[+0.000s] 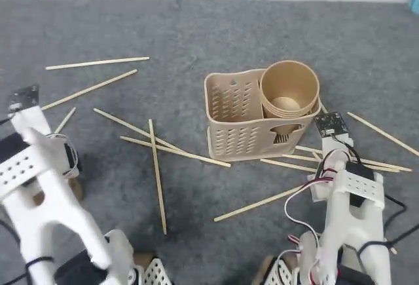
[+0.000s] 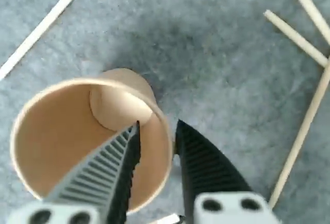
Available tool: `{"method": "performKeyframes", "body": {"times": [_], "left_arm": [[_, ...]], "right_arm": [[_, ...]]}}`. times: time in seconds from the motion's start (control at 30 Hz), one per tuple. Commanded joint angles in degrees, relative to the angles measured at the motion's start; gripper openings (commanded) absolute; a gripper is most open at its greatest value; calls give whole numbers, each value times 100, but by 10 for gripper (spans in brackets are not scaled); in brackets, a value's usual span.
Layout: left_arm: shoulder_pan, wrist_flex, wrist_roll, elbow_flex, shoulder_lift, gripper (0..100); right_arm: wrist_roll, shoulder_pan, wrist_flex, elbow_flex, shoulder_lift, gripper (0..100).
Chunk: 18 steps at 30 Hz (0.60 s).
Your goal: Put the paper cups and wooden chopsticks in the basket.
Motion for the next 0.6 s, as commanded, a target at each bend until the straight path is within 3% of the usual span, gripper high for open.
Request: {"method": "performKeyframes", "body": {"times": [0.0, 0.27, 0.4, 0.57], "left_arm": [[62, -149, 378, -57, -123, 2], [141, 79, 1213, -620, -1574, 13], [826, 870, 1547, -919, -2716, 13], [2374, 1380, 2637, -1895, -3516, 13]], "right_arm": [[70, 4, -40, -35, -207, 8], [70, 4, -40, -35, -207, 8], [70, 4, -31, -35, -207, 8], [70, 4, 13, -35, -207, 8]]}}
